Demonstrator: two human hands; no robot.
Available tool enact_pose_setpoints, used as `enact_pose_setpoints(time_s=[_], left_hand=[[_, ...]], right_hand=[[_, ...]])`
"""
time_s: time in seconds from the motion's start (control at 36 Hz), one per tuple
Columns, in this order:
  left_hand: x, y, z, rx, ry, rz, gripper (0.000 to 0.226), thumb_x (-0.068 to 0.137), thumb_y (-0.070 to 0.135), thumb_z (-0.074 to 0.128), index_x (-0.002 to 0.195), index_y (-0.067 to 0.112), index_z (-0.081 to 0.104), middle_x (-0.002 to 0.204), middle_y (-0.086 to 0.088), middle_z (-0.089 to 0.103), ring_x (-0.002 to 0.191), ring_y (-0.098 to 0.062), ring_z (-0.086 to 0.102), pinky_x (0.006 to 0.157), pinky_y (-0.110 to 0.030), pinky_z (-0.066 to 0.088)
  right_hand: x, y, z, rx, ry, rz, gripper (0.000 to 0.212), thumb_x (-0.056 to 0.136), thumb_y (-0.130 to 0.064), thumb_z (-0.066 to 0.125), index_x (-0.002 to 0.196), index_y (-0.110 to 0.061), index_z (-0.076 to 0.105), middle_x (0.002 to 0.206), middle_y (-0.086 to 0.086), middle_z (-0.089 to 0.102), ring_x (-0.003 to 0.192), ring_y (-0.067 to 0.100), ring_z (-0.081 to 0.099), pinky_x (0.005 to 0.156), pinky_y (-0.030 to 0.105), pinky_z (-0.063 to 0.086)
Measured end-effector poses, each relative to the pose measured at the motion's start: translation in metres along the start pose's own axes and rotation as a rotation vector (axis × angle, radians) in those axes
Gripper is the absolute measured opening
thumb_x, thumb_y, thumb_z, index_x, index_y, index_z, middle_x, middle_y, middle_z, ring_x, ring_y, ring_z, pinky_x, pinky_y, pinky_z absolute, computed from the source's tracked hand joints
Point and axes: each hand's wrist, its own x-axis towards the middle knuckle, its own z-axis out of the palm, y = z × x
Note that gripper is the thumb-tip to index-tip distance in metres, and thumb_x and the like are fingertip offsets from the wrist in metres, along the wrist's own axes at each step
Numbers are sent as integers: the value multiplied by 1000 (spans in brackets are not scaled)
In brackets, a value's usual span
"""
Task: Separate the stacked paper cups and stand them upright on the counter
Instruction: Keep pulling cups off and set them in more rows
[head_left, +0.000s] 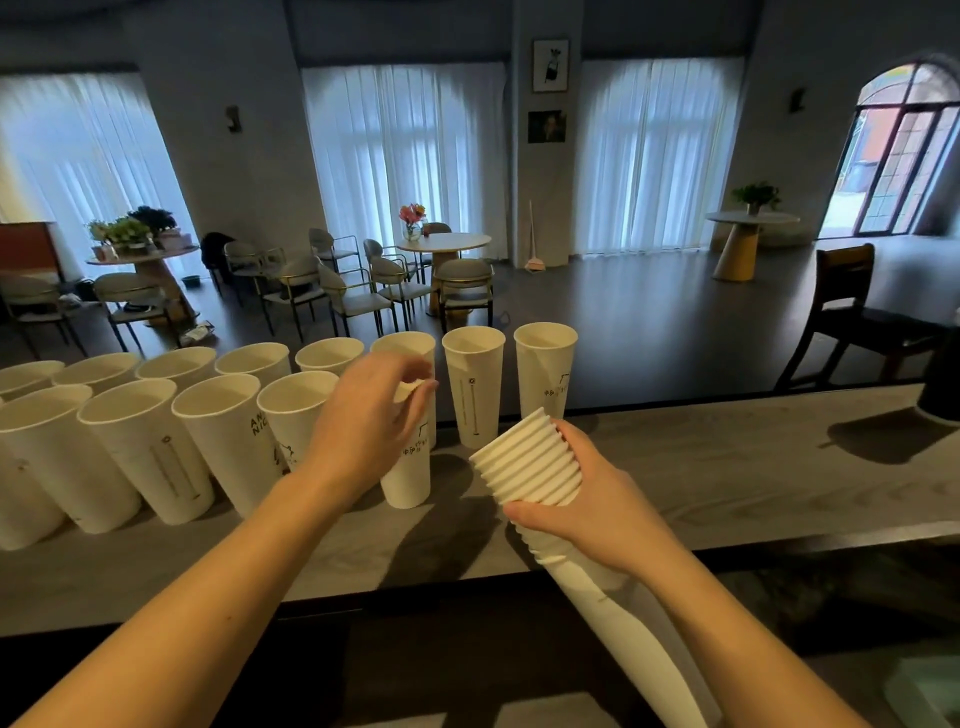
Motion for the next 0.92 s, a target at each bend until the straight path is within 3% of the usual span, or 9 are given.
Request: enact_pose_setpoints(time_s=[0.06,0.11,0.19,0.31,0.47,0.53,0.67,0.78,0.92], left_hand=[[-6,26,-3,-257,-154,-90,29,97,35,51,121,23,60,112,12,65,102,-2,59,86,-21,49],[-6,47,0,-457,-461,-177,31,101,37,42,122,24,60,110,12,67,100,0,61,88,-24,50],[-8,60,2,-520,-728,-174,31,103,34,41,104,18,67,69,23,63,60,7,55,60,-14,42],[-7,63,2,-604,-708,-235,29,101,28,50,96,9,73,55,18,58,47,3,48,50,-12,36],[3,72,1,-590,-563,-299,4,85,24,73,85,27,74,74,15,73,68,4,66,65,-20,50],[11,72,-3,-546,-476,-322,8,86,25,71,94,27,73,86,12,74,81,-3,69,70,-22,56],[35,65,-7,-253,-151,-211,17,91,31,64,100,16,67,94,7,66,82,-8,63,65,-20,50],[34,64,25,17,-262,-46,11,91,29,64,88,18,65,95,-3,69,82,-19,64,74,-36,55],[31,55,61,254,-333,32,14,91,33,64,85,21,59,92,-5,68,76,-20,58,64,-31,40]], right_hand=[[-3,-3,-1,-1,5,-14,88,71,-49,86,133,-62,24,115,-30,55,104,-7,55,84,21,48],[-4,-5,-2,-3,11,-26,91,70,-50,86,139,-60,27,116,-28,57,105,-6,56,87,24,51],[-8,-8,-3,-34,6,-38,90,70,-50,85,135,-62,24,117,-24,57,106,-2,58,90,29,54],[-12,-7,-9,-70,7,-49,96,69,-55,85,141,-59,22,120,-26,54,108,-2,56,92,31,55],[-18,2,-15,-104,59,-75,102,64,-60,84,146,-56,23,126,-24,55,113,1,56,93,38,55],[-19,8,-16,-140,68,-66,101,63,-62,83,144,-56,24,125,-23,55,112,2,56,92,41,55],[-23,35,-25,-166,100,66,96,60,-67,79,138,-59,25,118,-19,59,105,3,59,88,41,57],[-22,45,-29,-149,94,125,100,60,-67,80,142,-56,24,122,-17,58,109,4,57,93,39,55],[-19,44,-33,-117,92,131,103,61,-64,80,145,-55,21,125,-16,55,112,6,56,94,38,54]])
